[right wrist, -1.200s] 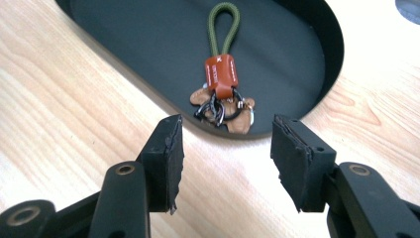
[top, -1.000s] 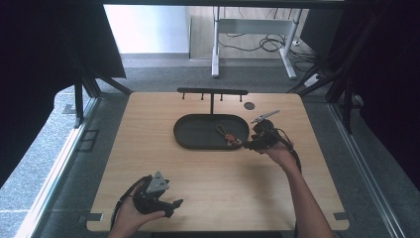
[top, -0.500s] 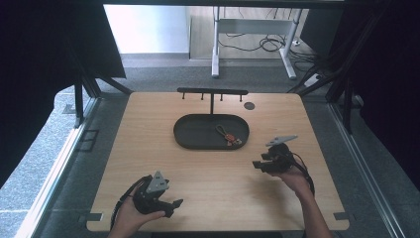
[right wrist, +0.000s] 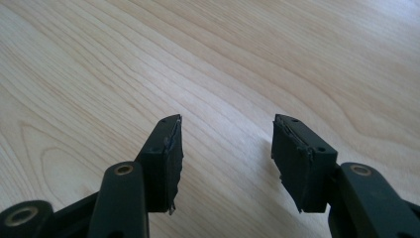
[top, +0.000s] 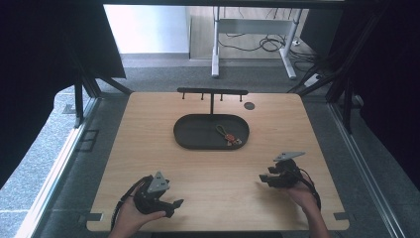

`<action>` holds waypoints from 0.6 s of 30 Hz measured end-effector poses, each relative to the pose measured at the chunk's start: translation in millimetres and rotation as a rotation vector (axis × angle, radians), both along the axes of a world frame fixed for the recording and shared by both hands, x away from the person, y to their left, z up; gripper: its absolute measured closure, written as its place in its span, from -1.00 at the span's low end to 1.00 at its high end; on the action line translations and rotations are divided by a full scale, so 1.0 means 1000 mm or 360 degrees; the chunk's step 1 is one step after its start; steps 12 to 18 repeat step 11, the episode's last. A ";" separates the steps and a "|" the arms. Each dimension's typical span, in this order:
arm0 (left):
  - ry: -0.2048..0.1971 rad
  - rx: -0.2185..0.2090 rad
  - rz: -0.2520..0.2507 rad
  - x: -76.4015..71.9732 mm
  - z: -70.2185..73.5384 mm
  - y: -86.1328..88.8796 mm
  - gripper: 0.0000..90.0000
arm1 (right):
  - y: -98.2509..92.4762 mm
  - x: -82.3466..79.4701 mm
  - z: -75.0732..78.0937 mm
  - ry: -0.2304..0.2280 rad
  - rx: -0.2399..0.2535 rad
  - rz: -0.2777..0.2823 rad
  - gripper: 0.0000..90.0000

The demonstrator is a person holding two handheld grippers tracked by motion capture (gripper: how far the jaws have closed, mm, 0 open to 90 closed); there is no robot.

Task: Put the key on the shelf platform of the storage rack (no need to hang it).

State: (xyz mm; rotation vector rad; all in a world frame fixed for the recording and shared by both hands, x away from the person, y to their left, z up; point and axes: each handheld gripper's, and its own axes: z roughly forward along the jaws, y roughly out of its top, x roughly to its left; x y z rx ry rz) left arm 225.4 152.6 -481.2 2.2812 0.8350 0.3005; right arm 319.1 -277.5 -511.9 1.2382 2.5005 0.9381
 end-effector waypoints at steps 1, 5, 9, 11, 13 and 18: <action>-0.0001 0.0001 0.0000 0.000 0.000 0.000 -0.54 | -0.003 -0.001 -0.001 -0.0006 0.0005 -0.0014 0.03; -0.0004 -0.0014 0.0003 0.000 0.002 0.000 -0.54 | -0.007 -0.007 0.002 -0.0059 0.0039 -0.0028 -0.04; -0.0012 -0.0023 0.0025 -0.001 0.004 0.002 -0.54 | -0.014 -0.008 -0.001 -0.0090 0.0047 -0.0073 -0.14; -0.0012 -0.0024 0.0032 -0.001 0.004 0.003 -0.54 | -0.017 -0.008 -0.003 -0.0098 0.0035 -0.0101 -0.16; -0.0012 -0.0024 0.0032 -0.001 0.004 0.003 -0.54 | -0.017 -0.008 -0.003 -0.0098 0.0035 -0.0101 -0.16; -0.0012 -0.0024 0.0032 -0.001 0.004 0.003 -0.54 | -0.017 -0.008 -0.003 -0.0098 0.0035 -0.0101 -0.16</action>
